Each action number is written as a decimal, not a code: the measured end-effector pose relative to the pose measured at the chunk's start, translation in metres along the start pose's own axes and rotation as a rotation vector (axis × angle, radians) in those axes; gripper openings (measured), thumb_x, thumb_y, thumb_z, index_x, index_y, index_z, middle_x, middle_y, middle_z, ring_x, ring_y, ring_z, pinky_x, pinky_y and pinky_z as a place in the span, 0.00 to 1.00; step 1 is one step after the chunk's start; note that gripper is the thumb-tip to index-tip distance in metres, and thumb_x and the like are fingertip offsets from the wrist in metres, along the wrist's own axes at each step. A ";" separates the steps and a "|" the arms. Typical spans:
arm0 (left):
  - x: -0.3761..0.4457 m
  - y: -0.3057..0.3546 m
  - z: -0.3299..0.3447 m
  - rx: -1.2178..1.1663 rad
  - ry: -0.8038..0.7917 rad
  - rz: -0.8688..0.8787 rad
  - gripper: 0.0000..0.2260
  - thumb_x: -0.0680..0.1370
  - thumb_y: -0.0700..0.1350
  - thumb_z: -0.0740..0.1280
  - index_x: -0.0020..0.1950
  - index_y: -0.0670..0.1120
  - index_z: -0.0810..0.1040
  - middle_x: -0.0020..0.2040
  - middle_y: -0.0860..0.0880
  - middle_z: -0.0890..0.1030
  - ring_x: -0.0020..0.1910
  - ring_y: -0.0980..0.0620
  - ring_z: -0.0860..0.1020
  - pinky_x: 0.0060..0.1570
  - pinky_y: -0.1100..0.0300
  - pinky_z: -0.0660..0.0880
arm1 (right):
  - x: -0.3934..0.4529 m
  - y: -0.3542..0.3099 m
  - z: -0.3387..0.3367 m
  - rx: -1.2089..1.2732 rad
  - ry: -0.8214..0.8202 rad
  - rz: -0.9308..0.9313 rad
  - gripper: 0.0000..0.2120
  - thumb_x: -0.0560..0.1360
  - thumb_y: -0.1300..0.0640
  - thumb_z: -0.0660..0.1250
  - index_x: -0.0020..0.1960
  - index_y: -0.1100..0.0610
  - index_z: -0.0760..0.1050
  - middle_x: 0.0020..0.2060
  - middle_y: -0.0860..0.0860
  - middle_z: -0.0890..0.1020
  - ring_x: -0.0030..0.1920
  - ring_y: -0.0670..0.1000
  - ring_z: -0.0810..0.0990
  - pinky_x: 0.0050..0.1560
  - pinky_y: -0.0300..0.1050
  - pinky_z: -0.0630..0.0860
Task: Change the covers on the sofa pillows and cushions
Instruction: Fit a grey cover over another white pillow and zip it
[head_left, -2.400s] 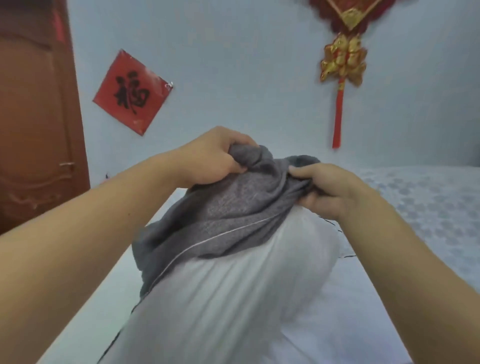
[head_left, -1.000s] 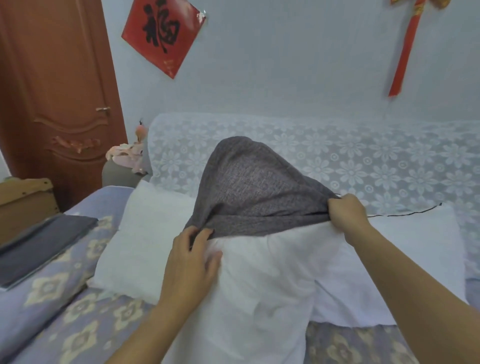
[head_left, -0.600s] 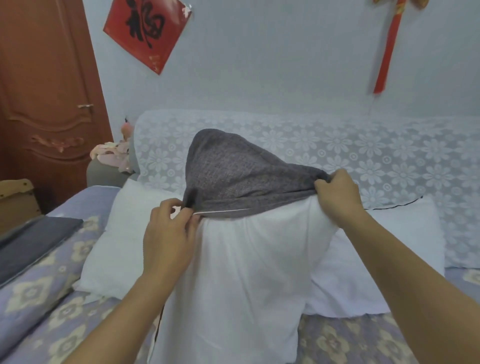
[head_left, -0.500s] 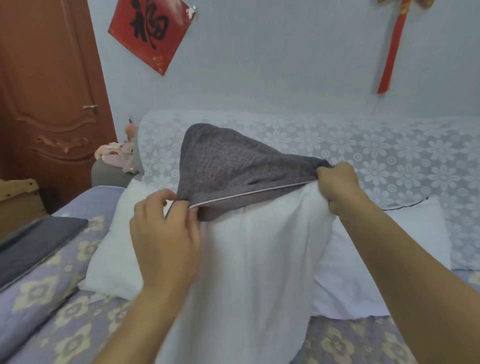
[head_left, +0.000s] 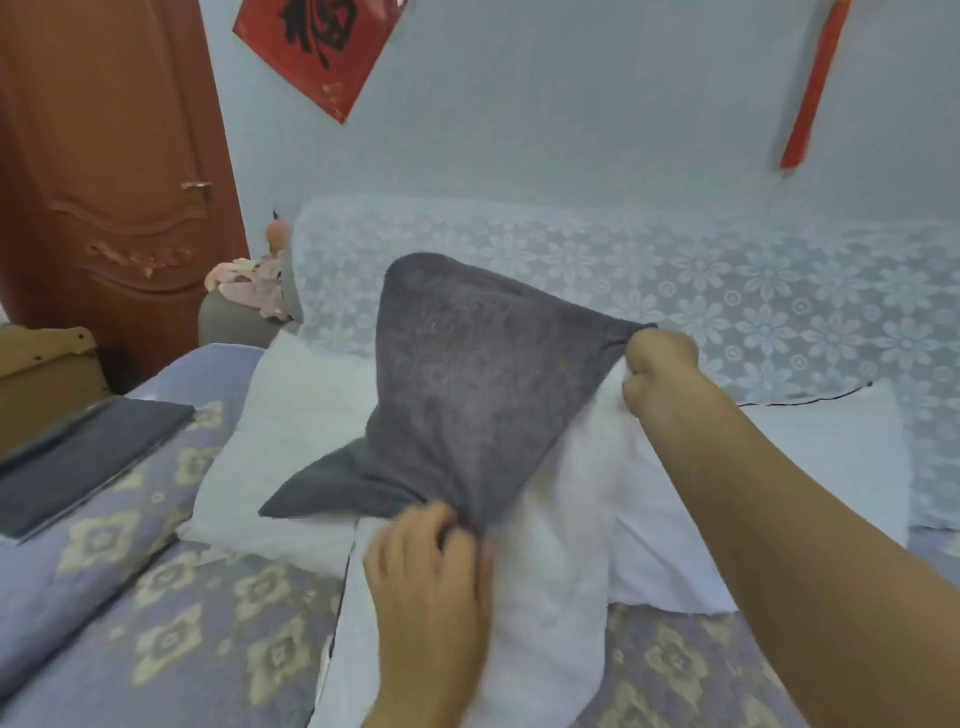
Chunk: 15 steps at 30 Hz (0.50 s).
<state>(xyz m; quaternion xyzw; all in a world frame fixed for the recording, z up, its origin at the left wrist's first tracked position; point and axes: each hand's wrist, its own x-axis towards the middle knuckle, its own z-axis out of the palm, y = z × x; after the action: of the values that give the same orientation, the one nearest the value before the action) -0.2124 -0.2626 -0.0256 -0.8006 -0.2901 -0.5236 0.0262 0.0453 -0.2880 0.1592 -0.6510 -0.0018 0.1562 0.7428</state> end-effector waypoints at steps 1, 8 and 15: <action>-0.016 0.005 0.000 -0.017 -0.058 0.018 0.10 0.77 0.47 0.67 0.40 0.43 0.79 0.45 0.44 0.79 0.44 0.41 0.75 0.48 0.47 0.70 | 0.004 0.003 -0.001 -0.008 0.035 -0.009 0.14 0.81 0.66 0.55 0.63 0.59 0.73 0.41 0.50 0.74 0.39 0.49 0.73 0.45 0.43 0.74; -0.001 -0.014 0.019 0.243 -0.821 0.025 0.21 0.81 0.54 0.63 0.70 0.45 0.67 0.61 0.44 0.78 0.57 0.43 0.78 0.52 0.51 0.74 | 0.010 0.050 -0.008 -0.017 0.022 -0.105 0.11 0.74 0.67 0.60 0.56 0.63 0.73 0.45 0.55 0.75 0.42 0.52 0.73 0.40 0.45 0.69; 0.093 -0.036 -0.037 -0.744 -0.820 -0.151 0.07 0.80 0.52 0.67 0.55 0.53 0.82 0.48 0.56 0.85 0.47 0.57 0.82 0.56 0.48 0.78 | -0.011 0.074 -0.051 -0.349 -0.221 -0.554 0.06 0.84 0.58 0.56 0.58 0.55 0.70 0.48 0.49 0.76 0.46 0.47 0.76 0.44 0.43 0.72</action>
<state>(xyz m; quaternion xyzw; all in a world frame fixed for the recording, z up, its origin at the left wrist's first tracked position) -0.2341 -0.2051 0.0610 -0.8709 -0.1288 -0.2368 -0.4110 0.0284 -0.3319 0.0818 -0.7223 -0.2856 0.0154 0.6297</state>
